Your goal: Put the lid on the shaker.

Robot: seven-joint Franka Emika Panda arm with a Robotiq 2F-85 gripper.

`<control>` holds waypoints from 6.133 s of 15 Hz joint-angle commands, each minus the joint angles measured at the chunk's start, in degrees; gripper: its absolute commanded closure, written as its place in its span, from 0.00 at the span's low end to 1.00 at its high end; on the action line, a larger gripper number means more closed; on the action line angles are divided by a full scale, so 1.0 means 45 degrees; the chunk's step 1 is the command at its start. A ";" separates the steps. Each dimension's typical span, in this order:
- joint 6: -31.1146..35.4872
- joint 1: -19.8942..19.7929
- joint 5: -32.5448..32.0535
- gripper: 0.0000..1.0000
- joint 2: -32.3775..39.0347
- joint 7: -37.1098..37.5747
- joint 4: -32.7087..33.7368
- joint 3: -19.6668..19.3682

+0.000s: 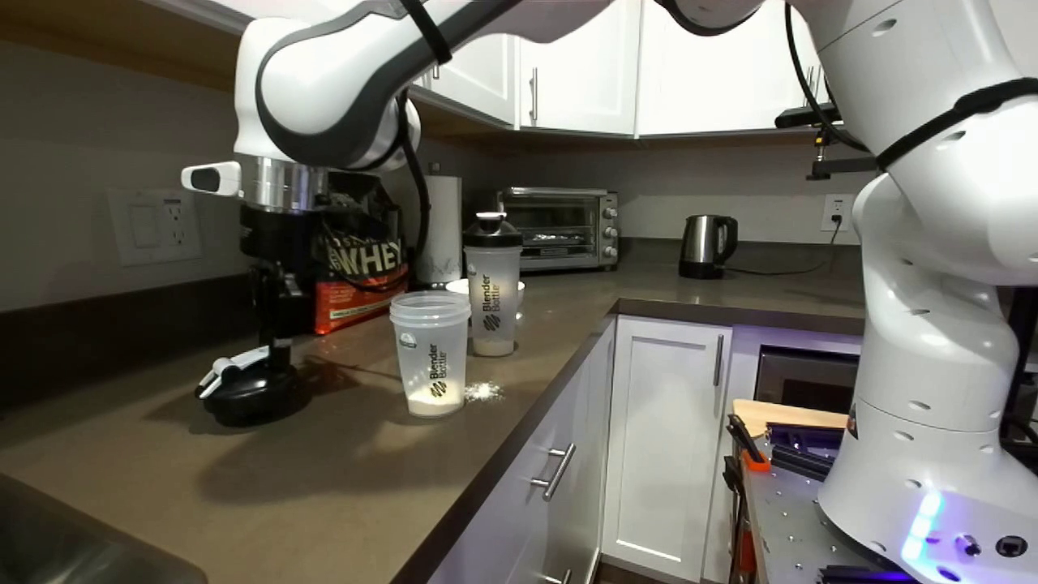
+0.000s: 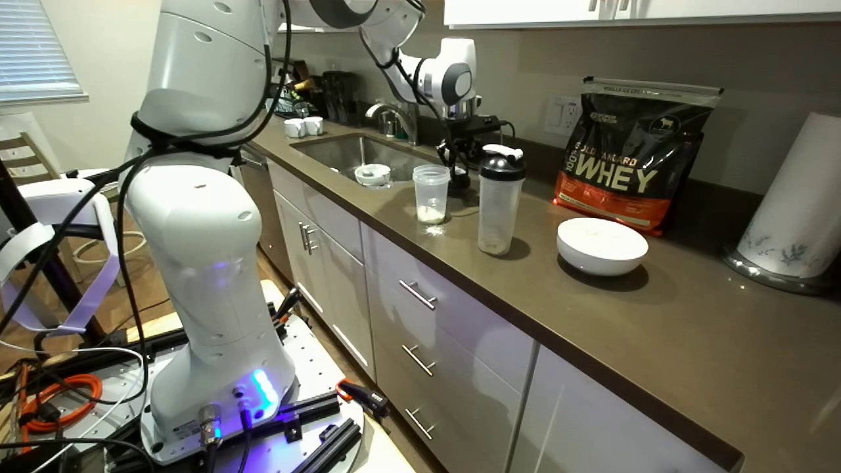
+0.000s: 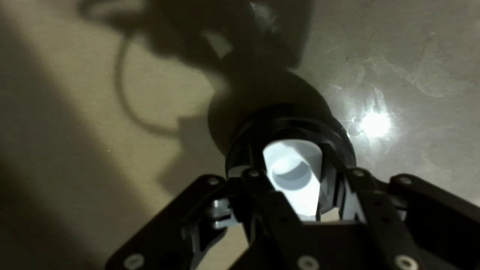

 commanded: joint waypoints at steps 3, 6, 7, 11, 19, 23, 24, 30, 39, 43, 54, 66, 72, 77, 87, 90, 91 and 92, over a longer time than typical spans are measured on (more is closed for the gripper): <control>0.0259 -0.0075 -0.0289 0.86 -0.1037 -0.0059 -0.0748 0.0081; 0.0490 -0.0066 -0.0264 0.86 -0.1558 -0.0029 -0.1218 0.0094; 0.0558 -0.0075 -0.0214 0.86 -0.1759 -0.0024 -0.1411 0.0113; 0.0689 -0.0084 -0.0211 0.86 -0.2533 -0.0018 -0.2160 0.0079; 0.0396 -0.0031 -0.0399 0.86 -0.4152 0.0129 -0.3356 -0.0170; 0.0151 0.0028 -0.0462 0.86 -0.5181 0.0289 -0.4113 -0.0280; -0.0001 0.0040 -0.0420 0.86 -0.5491 0.0375 -0.4310 -0.0299; -0.0507 0.0112 -0.0458 0.86 -0.7126 0.0626 -0.5326 -0.0452; -0.1251 0.0247 -0.0109 0.86 -0.8717 0.0975 -0.6606 -0.0774; -0.1225 0.0317 0.0288 0.86 -0.9203 0.1011 -0.7276 -0.1043; -0.1191 0.0552 0.1037 0.86 -1.0084 0.1279 -0.8569 -0.1582; -0.0949 0.0872 0.1104 0.86 -1.0260 0.1616 -0.8970 -0.1596; -0.0743 0.0840 0.1097 0.86 -1.0201 0.1507 -0.9196 -0.1696; -0.0765 0.0807 0.1022 0.86 -1.0171 0.1527 -0.9056 -0.1773; -0.0241 0.0804 0.1113 0.86 -0.9762 0.1440 -0.8860 -0.1955; 0.0011 0.0824 0.1160 0.86 -0.9573 0.1411 -0.8811 -0.1975; 0.0056 0.0829 0.1167 0.86 -0.9522 0.1403 -0.8798 -0.1973; 0.0086 0.0832 0.1170 0.86 -0.9468 0.1395 -0.8792 -0.1968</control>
